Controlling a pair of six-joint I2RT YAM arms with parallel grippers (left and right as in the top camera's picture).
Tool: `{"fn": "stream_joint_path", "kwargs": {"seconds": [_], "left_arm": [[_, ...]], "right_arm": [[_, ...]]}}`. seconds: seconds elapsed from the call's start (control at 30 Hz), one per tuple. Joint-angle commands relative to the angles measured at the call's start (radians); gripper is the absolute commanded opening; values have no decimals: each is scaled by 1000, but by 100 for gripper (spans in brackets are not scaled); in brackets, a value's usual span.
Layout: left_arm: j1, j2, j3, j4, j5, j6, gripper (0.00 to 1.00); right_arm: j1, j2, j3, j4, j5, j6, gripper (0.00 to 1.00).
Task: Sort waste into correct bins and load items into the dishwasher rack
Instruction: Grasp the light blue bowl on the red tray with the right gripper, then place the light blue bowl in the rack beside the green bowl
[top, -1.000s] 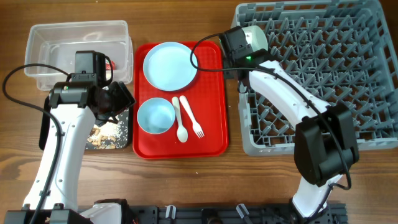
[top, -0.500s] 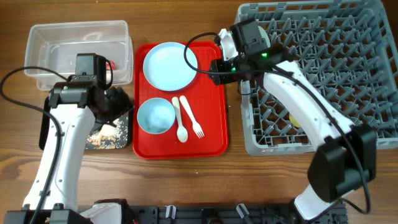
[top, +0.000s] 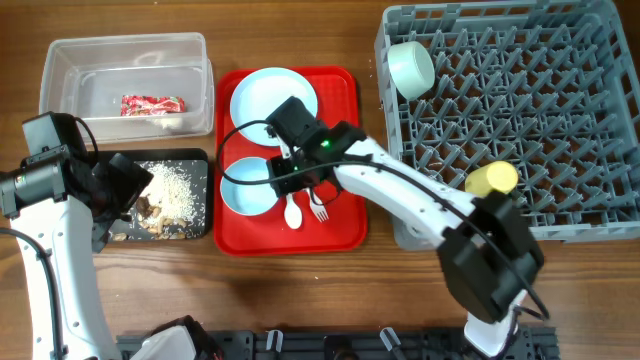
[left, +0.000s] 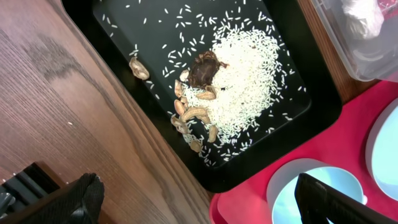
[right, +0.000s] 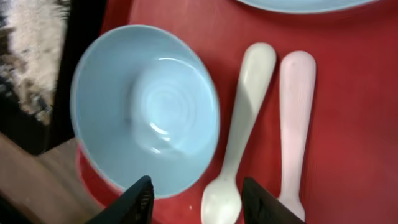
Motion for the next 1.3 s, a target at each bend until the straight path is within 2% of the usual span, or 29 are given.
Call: {"fn": "stream_joint_path", "kwargs": {"seconds": [0.0,0.03,0.1,0.17,0.2,0.23,0.37,0.47,0.57,0.67,0.77,0.93,1.0,1.13,1.27], "left_arm": [[6,-9,-1,1,12,-5,100],[6,-9,-1,1,12,-5,100],[6,-9,-1,1,12,-5,100],[6,-9,-1,1,12,-5,100],[6,-9,-1,1,12,-5,100],[6,-9,-1,1,12,-5,100],[6,-9,-1,3,12,-5,100],[6,-9,-1,5,12,-5,100],[6,-9,-1,6,12,-5,100],[6,-9,-1,11,12,-5,100],[6,-9,-1,19,12,-5,100],[6,-9,-1,20,12,-5,100],[6,-9,-1,19,12,-5,100],[6,-9,-1,19,13,-6,100],[6,-9,-1,18,13,-6,100]], "right_arm": [[12,95,-9,8,46,82,45],[12,116,-9,13,43,82,45],[12,128,-9,13,44,82,30],[9,126,0,16,46,81,20],[0,122,23,8,48,81,9],[-11,110,35,-4,49,76,4],[-77,-22,38,-44,144,39,4],[-147,-166,38,-88,310,12,4],[-243,-297,38,-85,406,-135,4],[-340,-356,38,-8,677,-193,4],[-460,-343,37,201,898,-367,4],[-617,-290,37,420,1154,-414,4],[-665,-218,37,495,1244,-500,4],[-694,-69,37,621,1312,-679,4],[-695,59,37,645,1312,-711,4]]}}
